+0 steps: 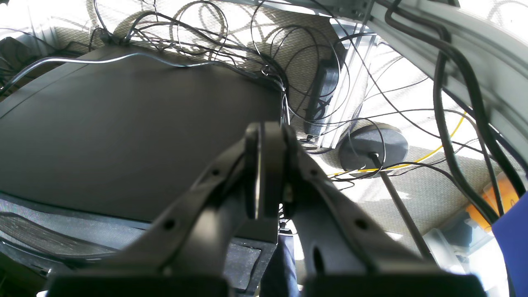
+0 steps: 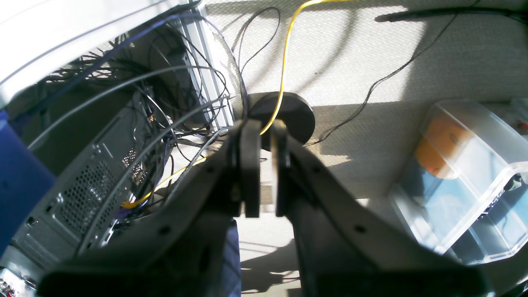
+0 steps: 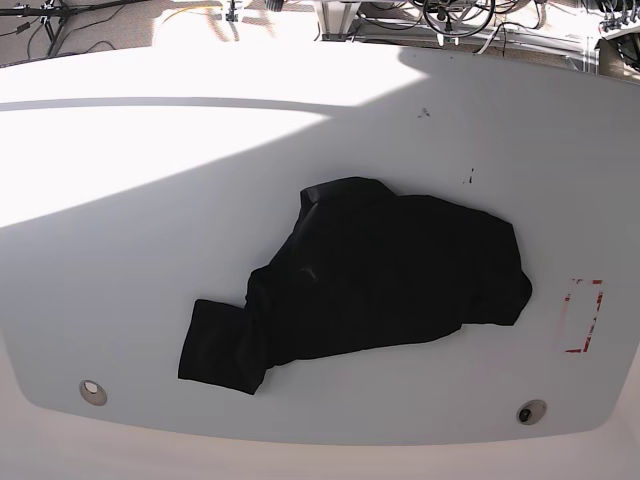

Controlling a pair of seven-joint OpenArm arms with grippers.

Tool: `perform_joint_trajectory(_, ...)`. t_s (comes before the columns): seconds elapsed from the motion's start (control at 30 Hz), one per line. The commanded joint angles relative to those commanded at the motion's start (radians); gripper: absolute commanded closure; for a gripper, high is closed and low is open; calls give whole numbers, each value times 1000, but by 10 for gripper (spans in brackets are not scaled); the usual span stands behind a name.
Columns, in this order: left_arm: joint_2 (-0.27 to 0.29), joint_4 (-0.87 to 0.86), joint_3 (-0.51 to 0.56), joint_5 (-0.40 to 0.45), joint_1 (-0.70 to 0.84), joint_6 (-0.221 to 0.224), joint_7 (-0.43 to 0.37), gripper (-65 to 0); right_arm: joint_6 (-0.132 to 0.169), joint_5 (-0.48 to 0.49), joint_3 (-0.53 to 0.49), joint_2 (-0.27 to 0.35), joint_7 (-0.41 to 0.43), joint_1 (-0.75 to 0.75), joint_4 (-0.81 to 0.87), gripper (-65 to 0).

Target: Fold the T-shirt properly

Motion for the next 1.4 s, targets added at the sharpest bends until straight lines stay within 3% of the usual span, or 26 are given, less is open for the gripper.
perform_joint_trajectory(0.33, 0, 161, 0, 3, 97, 0, 0, -6, 0, -91, 2, 0, -8, -55, 144, -48)
perform_joint_trajectory(1.4, -2, 138, 0, 5, 123, 0, 6, -7, -2, -94, 3, 0, -21, -77, 146, -48)
